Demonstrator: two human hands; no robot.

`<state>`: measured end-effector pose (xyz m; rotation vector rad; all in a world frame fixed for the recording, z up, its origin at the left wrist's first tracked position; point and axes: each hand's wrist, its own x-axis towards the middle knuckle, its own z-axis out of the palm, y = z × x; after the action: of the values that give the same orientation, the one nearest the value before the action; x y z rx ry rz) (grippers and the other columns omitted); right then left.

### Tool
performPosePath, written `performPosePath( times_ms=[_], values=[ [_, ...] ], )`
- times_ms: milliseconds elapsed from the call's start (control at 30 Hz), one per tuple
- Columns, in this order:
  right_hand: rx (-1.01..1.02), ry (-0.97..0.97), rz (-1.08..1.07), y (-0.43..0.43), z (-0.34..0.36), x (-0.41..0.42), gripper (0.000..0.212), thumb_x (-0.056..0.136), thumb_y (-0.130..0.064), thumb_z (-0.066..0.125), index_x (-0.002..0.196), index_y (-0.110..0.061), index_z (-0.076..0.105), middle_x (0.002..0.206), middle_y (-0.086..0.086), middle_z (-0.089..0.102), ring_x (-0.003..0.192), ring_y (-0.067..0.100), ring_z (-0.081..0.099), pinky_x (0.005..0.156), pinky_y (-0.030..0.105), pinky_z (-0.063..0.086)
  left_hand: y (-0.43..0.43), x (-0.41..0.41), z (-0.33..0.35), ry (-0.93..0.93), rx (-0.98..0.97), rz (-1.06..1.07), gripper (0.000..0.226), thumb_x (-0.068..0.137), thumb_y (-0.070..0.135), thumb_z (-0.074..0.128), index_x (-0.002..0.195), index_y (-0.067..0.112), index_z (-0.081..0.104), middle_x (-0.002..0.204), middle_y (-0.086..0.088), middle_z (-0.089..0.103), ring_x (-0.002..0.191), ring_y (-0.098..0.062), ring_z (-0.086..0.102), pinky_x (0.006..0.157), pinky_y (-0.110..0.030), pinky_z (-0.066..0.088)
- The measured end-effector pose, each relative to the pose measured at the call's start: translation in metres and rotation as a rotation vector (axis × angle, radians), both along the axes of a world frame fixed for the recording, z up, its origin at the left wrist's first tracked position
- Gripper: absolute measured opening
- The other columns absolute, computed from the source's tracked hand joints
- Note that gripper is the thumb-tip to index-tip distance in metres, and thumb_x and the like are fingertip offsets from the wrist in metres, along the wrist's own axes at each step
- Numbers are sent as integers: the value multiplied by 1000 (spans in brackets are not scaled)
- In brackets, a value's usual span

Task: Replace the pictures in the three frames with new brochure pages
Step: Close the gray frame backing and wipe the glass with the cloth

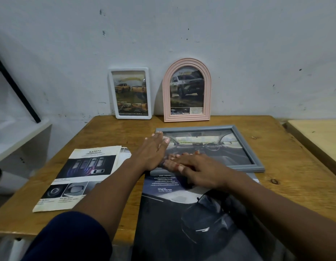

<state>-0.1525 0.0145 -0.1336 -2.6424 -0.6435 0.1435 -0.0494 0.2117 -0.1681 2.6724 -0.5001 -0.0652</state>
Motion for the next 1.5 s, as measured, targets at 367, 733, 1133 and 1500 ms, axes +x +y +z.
performPosePath(
  times_ms=[367, 733, 1133, 1500],
  values=[
    [-117, -186, -182, -118, -8, -33, 39, 103, -32, 47, 141, -25, 54, 138, -1, 61, 113, 16, 58, 89, 22, 38, -1, 3, 4, -91, 261, -52, 69, 102, 62, 12, 162, 27, 16, 170, -1, 9, 156, -23, 3, 124, -45, 2],
    [1126, 70, -806, -149, 71, -17, 33, 108, -13, 33, 121, 1, 61, 67, 17, 45, 45, 22, 40, 37, 18, 38, -17, 17, 33, -16, 180, -12, 93, 84, 81, 7, 162, 31, 10, 170, -2, 10, 156, -25, -4, 124, -51, -6],
    [-74, 13, -643, -144, 6, 111, 51, 104, -39, 35, 145, -10, 42, 150, 21, 43, 136, 36, 42, 109, 43, 38, -115, -9, -3, -34, 279, -238, 73, 99, 69, 18, 162, 35, 1, 170, 6, -10, 155, -17, -14, 125, -46, -6],
    [-143, 12, -596, -146, -32, 29, 56, 107, -38, 23, 159, -19, 14, 167, 5, 11, 154, 25, 5, 122, 50, 4, -116, -10, -3, -55, 252, -222, 73, 100, 69, 22, 162, 33, 9, 170, 6, -4, 156, -18, -6, 126, -47, -1]
  ],
)
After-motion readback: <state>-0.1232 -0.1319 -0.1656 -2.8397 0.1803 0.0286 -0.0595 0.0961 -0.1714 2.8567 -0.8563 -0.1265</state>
